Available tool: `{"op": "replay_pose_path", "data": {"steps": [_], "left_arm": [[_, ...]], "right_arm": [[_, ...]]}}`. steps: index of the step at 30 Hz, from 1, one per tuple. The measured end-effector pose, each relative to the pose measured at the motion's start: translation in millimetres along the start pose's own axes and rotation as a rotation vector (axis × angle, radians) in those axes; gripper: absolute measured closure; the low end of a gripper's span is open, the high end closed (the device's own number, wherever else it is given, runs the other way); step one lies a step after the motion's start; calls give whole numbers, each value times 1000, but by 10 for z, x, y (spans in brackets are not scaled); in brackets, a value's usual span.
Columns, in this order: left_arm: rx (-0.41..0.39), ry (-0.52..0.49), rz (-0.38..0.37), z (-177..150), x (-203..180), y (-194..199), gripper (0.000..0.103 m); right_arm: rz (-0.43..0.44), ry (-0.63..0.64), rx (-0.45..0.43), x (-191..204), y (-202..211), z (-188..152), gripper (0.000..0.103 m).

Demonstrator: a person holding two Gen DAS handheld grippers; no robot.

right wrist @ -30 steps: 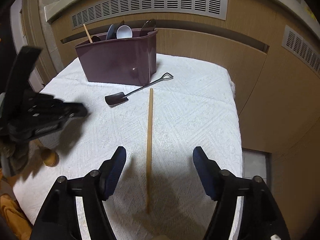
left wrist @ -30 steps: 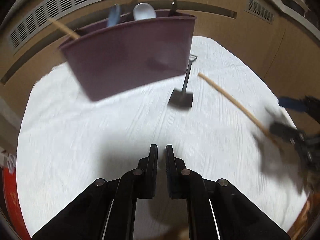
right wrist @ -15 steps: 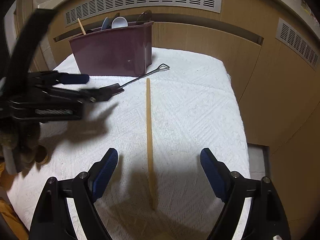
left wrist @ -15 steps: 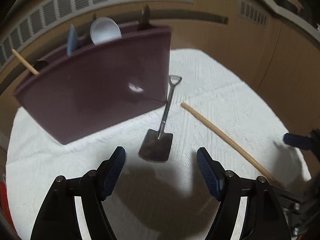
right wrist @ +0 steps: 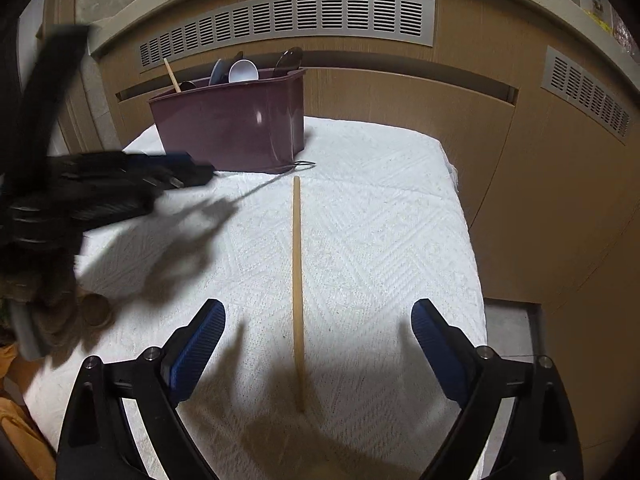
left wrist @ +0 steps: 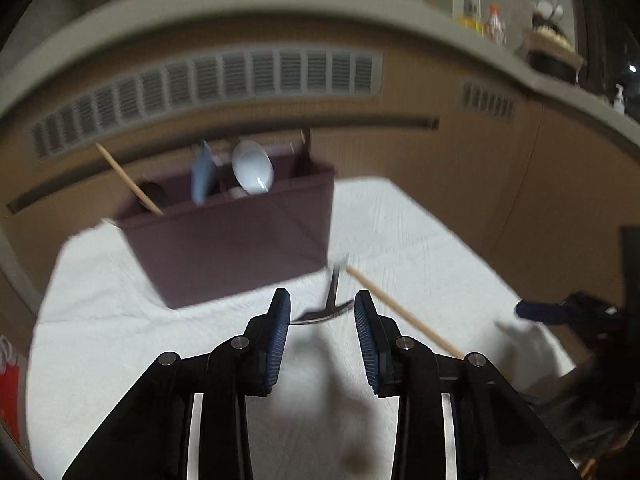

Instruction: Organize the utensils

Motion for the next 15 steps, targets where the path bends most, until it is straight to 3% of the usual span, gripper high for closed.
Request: {"op": "replay_pose_path", "data": {"steps": [3,4,5,10,15], "left_arm": [[-87,16,23,20,101,403,75],[-102,26,26,23,142,480,88],[-113,43,28,11,199,586,91],[-128,104,63,-28,375,744,91],[-76,169,74,-171,560,601,91]], "right_arm": [[-13,-2,6,11,-6,-3,11],[-12,-7,12,16,-10,-3,11],[-10,-12,17,17,-14,-2,11],[25,-16,30,34,21,23,11],[0,31,11,78,88,147,11]]}}
Point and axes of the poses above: each gripper's, at about its wrist camera, not at the fingertips, and y roughly against the way its jaws point, x to its left, z to its top, the point moved 3 cm from there along -y, roughly the way its jaws point, and after that the axes turned 10 degrees about x, right-handed, at the moved point
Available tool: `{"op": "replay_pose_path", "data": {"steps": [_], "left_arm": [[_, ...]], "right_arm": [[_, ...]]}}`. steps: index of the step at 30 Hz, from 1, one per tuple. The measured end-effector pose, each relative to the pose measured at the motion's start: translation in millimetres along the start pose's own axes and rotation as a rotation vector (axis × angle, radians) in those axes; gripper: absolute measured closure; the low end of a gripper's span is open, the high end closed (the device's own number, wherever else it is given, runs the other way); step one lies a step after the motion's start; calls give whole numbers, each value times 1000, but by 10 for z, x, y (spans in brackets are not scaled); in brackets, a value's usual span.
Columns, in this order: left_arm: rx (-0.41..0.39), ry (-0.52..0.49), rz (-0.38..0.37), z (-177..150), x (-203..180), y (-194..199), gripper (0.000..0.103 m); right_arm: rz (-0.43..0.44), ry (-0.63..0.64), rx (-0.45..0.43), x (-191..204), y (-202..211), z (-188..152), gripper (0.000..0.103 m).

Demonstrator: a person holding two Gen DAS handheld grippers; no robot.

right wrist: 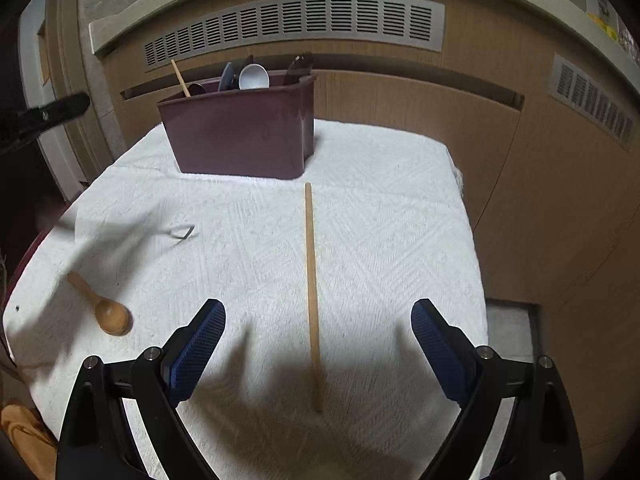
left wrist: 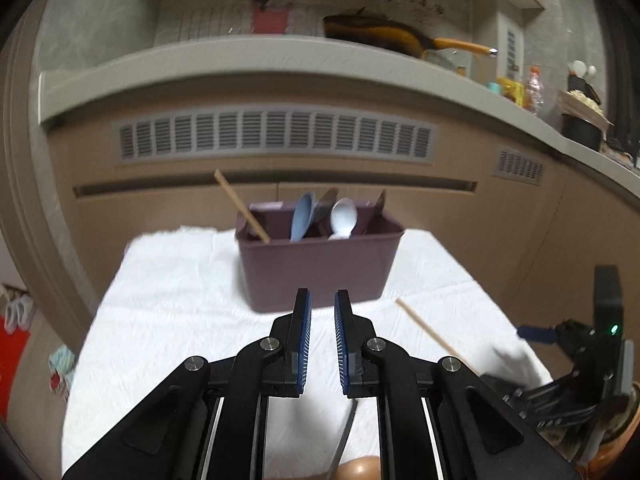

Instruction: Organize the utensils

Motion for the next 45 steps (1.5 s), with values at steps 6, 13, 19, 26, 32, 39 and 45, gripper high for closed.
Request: {"op": "replay_pose_path", "data": {"steps": [6,13,19,26,32,39,45], "left_arm": [[113,81,-28,-201,271,-217,89],[187,41,-62,-534,314,-146,49],[244,-89,-150,-810,125,-85,42],[364,-238,-259,-1017,-271,-215,42],[477,-378,-259,-1054,-599,-385,58],[631,-368,-229,-884,-693,-834,66],[688,-418,-210,-845,-911,-936,66]], "right_arm": [[0,83,17,94,-154,272,22],[40,123,159,247,-764,727,72],[55,88,209,214,-864,697,97],[113,66,141,212,-250,475,97],[149,43,76,104,215,207,97],[180,27,42,49,320,81,97],[178,31,26,14,338,43,97]]}}
Point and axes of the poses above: each gripper's, at about its wrist camera, not at the fingertips, and y roughly against the way its jaws point, x to its left, z to its top, the point moved 3 cm from there along -y, roughly the way its jaws point, and after that the axes turned 10 degrees about x, right-handed, at the moved point
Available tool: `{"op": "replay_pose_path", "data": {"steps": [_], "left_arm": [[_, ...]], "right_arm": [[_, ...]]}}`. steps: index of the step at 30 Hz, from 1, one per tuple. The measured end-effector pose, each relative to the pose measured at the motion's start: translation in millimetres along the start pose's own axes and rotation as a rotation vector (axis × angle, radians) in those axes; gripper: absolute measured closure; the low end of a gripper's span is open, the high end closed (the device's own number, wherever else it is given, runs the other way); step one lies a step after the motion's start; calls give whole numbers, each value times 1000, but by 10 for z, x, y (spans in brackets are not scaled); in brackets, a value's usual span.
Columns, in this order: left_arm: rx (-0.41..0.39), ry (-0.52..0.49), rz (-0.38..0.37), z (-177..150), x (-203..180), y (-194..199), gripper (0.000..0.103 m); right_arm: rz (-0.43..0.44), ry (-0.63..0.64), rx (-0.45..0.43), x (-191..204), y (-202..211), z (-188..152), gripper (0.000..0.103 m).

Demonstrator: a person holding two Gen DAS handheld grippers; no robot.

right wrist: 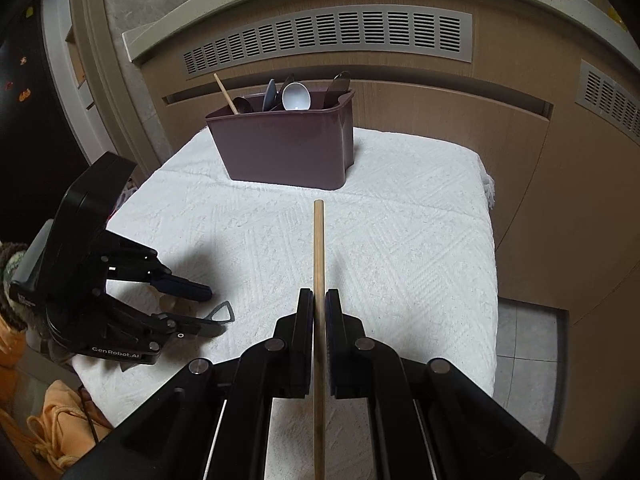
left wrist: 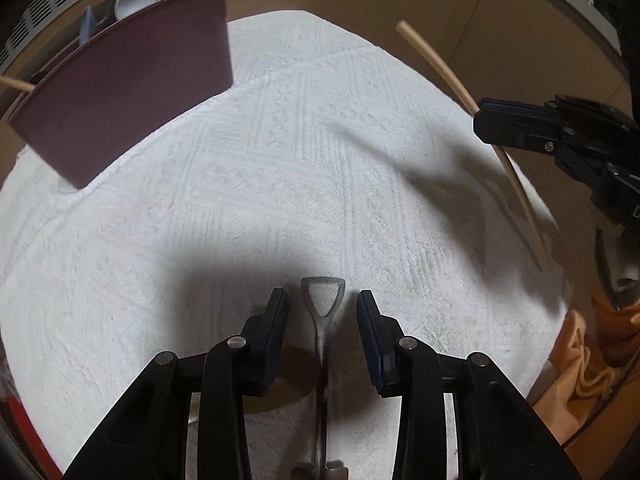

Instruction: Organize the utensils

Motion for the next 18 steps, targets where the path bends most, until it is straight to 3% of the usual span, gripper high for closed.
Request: {"op": "replay_pose_path", "data": {"steps": [4,5,6,9,14,18], "left_arm": [[25,-2,68,78,-97,-46,67],[23,2,70,84,-108,-47,70],[18,4,73,86,-114,-46,79],[-14,24,91,82,-124,-32,80],[-207,86,69,-102,-131,381,80],[-390,135,49,-301,-118,933,80]], "right_arm": [[16,-3,-4,13,-17,-12,97],[20,-4,-6,13,-12,-13,97],[22,-4,-9,15,-4,-15,97],[25,1,-20,31,41,-31,97],[26,8,-48,71,155,-35,97],[23,17,-91,144,327,-25,97]]}}
Point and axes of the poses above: each gripper's, at about its wrist camera, not at the fingertips, and y roughly against the way its jaws point, x to its left, z to its top, the point moved 3 cm from there along -y, roughly the way its jaws point, and after that the axes turned 10 degrees about x, right-handed, at the moved point
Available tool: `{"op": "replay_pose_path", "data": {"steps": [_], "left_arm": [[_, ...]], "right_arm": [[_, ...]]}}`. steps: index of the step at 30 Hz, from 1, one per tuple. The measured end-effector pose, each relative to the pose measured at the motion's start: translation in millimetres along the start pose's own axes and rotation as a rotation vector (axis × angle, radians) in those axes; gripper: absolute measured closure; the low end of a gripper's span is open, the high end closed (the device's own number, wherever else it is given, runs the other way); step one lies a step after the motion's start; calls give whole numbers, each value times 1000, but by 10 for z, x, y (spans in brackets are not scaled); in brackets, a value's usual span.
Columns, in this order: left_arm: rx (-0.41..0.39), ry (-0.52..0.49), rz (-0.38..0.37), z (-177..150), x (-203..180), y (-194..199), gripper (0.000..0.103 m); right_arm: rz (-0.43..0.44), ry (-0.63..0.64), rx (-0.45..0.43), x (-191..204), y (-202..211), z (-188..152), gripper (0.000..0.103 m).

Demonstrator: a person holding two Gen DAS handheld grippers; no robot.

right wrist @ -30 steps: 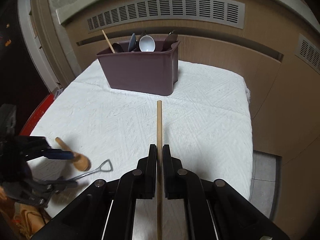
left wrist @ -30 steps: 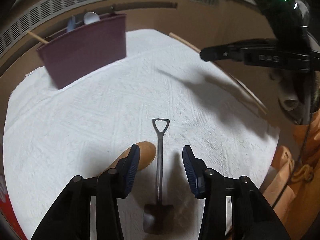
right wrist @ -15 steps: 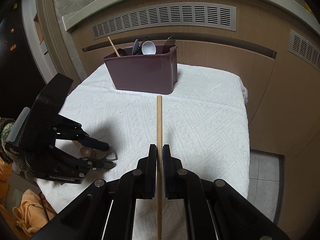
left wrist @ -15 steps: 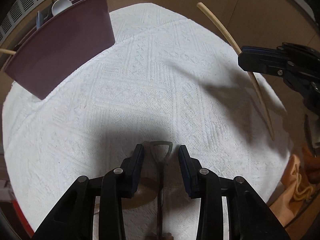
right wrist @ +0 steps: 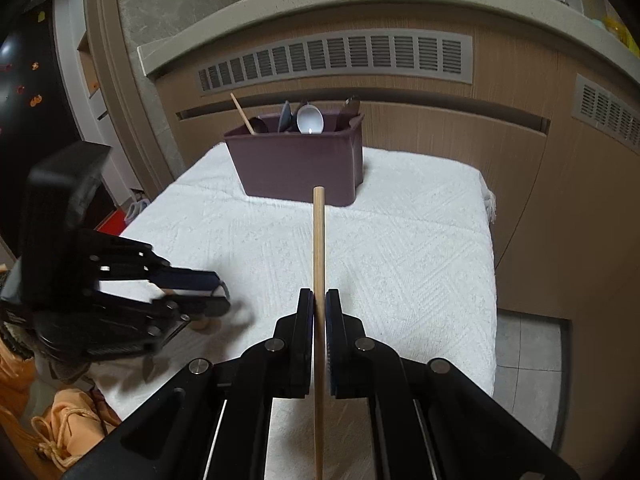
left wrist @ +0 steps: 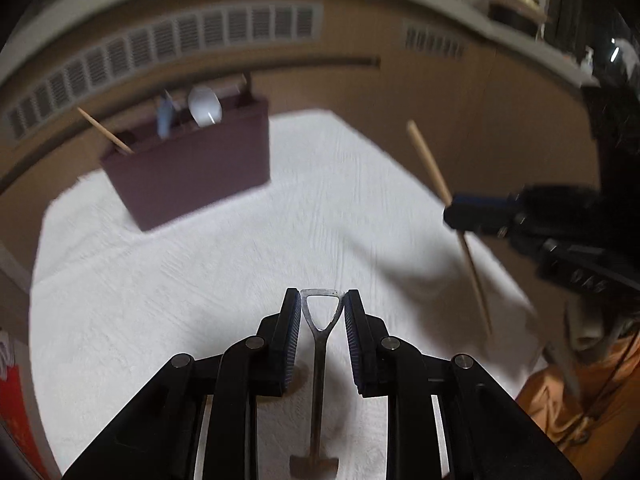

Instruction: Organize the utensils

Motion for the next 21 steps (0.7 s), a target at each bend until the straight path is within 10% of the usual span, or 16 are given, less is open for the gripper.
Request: {"op": "replay_pose_path", "data": {"steps": [3,4,8,14,17,19,21], "left_arm": [[-118,18,34,-7,7,459,85],[-151,20,48,19,-3,573,101],[-259,24,77,97,4,862,101],[-182,93,114,73,287,628,98],[-43,113,70,67,378,242,78],[55,108,-4,116,377,-88,41],[114,102,-10,188,357,-349,39]], "right_arm": [[-6,23,-52,121,185,42,97],[-8,31,-66,162,238,59,97],[-20,56,-111,294,385,128,97],[-58,62,-128,348,437,219,97],[-64,49,-108,297,397,204,97],[-57,36,-88,254,334,189,97],[-47,24,-73,220,280,175,97]]}}
Point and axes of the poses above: each gripper's, at about its wrist camera, not at the fingertips, and y roughly against the way its jaws point, x to its left, z to its top, the point moved 3 cm from there along -y, roughly the way its jaws point, and after that the axes turned 10 degrees about x, right-handed, at the moved point
